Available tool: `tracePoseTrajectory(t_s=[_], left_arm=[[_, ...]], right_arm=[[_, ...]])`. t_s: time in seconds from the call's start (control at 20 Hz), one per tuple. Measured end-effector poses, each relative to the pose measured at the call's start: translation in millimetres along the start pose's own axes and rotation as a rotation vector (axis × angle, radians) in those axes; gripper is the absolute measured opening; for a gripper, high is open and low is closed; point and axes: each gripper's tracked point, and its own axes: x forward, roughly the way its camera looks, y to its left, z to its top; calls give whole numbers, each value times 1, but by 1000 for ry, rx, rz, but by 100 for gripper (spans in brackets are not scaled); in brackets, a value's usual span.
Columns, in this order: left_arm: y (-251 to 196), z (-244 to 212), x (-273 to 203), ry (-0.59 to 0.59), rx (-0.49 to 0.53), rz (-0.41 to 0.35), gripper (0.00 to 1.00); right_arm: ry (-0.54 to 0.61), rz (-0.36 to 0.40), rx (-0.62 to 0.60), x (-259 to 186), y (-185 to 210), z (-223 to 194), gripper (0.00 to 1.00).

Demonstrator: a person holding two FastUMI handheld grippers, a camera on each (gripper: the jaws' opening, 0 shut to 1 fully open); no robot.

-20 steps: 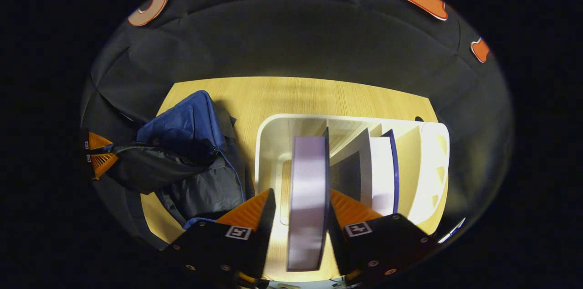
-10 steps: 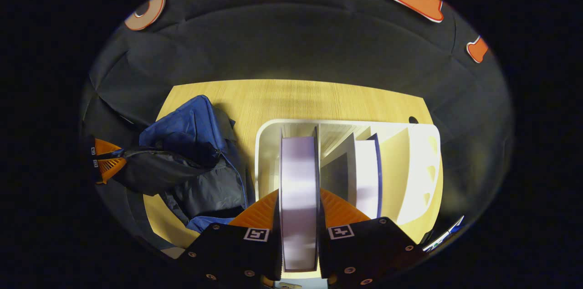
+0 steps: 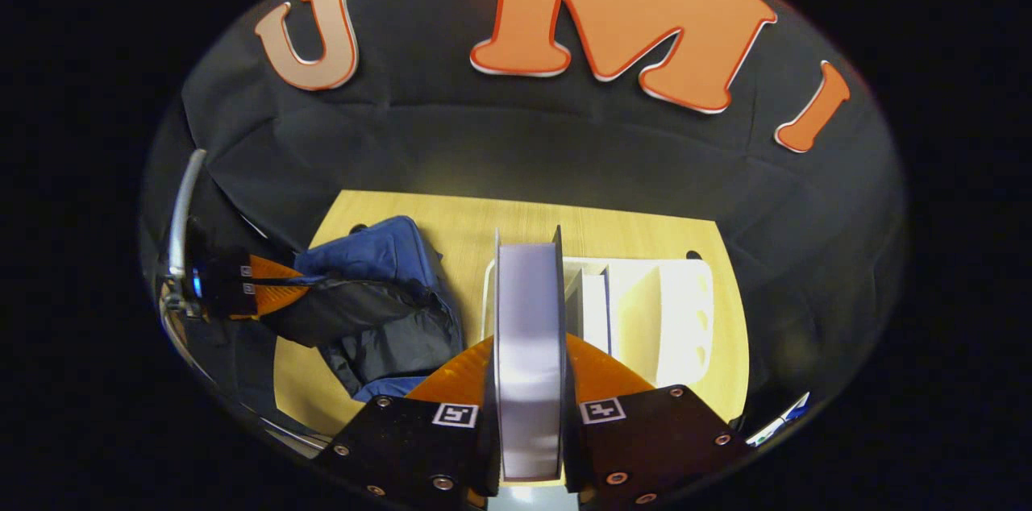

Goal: Open the schoolbag, grab two books from the bookshelf and put them into the schoolbag.

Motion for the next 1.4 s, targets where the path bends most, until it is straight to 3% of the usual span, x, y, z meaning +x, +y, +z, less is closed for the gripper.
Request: tracePoseTrajectory(t_s=[0.15, 0.4, 0.85, 1.05, 1.2, 1.4], left_arm=[[1, 0, 0, -14, -28, 14, 0], [2, 3, -8, -38, -32, 50, 1], [-16, 15, -30, -40, -12, 44, 0], [-30, 27, -33, -34, 24, 32, 0], [-38, 28, -32, -19, 49, 24, 0], [-46, 27, -30, -9, 81, 15, 0]], right_arm=[[-92, 45, 114, -36, 7, 5, 31], [-204, 203, 455, -63, 42, -28, 31], [-179, 398, 932, 23, 100, -129, 30], [-214, 415, 1021, 66, 121, -148, 30], [-269, 430, 1085, 88, 136, -141, 30], [-259, 439, 1128, 127, 163, -132, 30]])
